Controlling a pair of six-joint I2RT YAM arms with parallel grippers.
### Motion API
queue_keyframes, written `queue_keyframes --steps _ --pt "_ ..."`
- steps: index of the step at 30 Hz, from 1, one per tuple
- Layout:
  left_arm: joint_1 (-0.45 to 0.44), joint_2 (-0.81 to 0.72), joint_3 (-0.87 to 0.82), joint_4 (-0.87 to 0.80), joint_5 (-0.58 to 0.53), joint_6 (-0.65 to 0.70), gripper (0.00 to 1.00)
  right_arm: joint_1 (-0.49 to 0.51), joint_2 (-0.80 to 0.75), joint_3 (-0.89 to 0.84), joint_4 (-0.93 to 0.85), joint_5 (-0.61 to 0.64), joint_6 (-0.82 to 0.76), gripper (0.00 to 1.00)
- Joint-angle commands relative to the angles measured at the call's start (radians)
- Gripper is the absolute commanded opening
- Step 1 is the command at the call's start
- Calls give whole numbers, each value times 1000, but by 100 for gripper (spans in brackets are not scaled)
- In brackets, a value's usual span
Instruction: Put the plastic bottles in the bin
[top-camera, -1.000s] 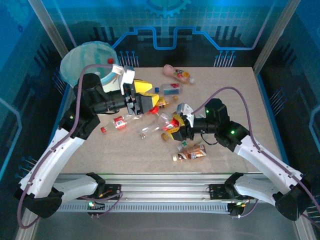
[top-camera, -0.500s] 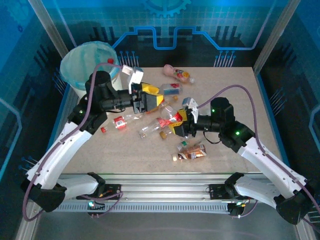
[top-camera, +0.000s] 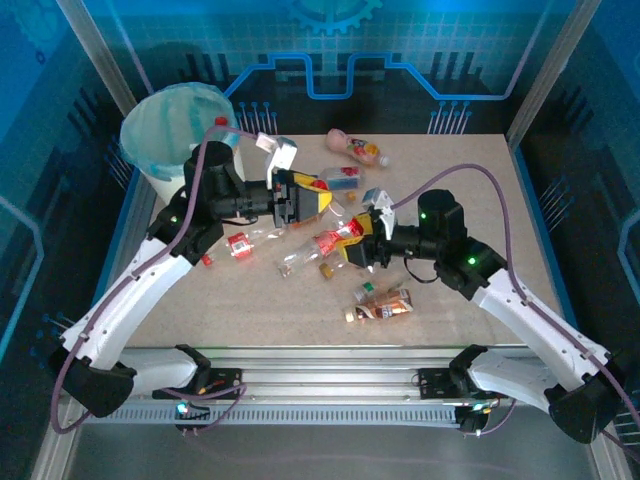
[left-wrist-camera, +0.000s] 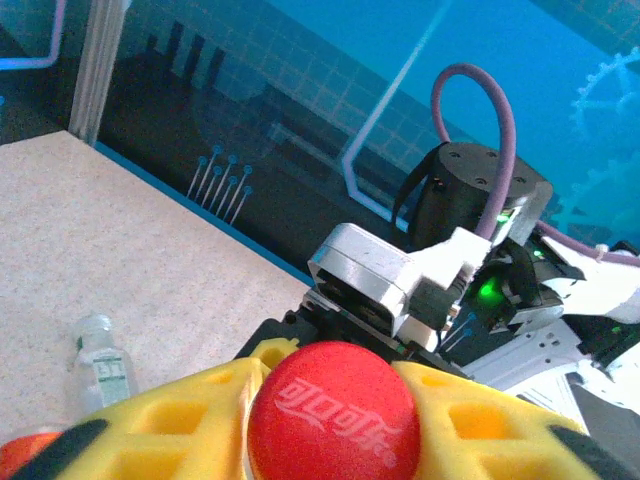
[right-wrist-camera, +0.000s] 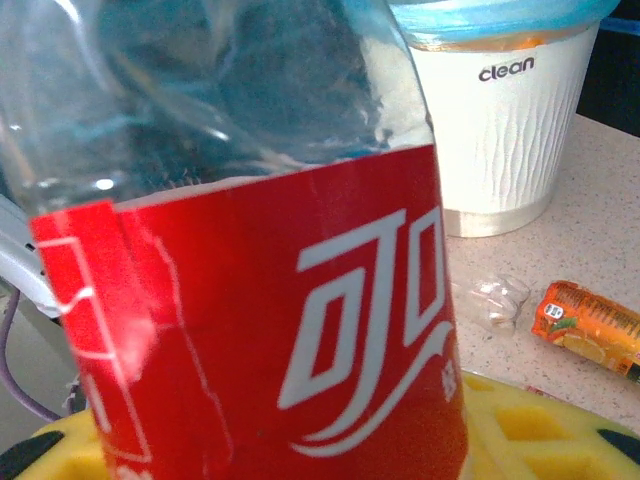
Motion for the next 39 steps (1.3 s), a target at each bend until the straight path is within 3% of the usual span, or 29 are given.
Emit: queue_keyframes --steps 1,4,9,11,19,27,32,39 --pt "-8 2 -6 25 20 5 26 -10 16 50 24 -10 0 50" --pt "-7 -5 -7 26 5 13 23 -10 26 61 15 -16 -11 51" --pt "-7 -18 -10 26 -49 21 6 -10 29 64 6 -8 -17 57" --pt "-7 -21 -11 21 -89 20 0 -9 27 63 4 11 -16 66" --pt "1 -42 15 -55 -333 35 0 -7 -2 58 -20 104 -15 99" --pt "62 -71 84 -120 -477 49 0 -1 -27 53 -53 163 -14 100" --pt "165 -96 136 -134 -553 47 0 14 -26 62 -33 167 8 100" --pt "348 -65 267 -164 -691 97 0 174 115 206 59 292 37 100"
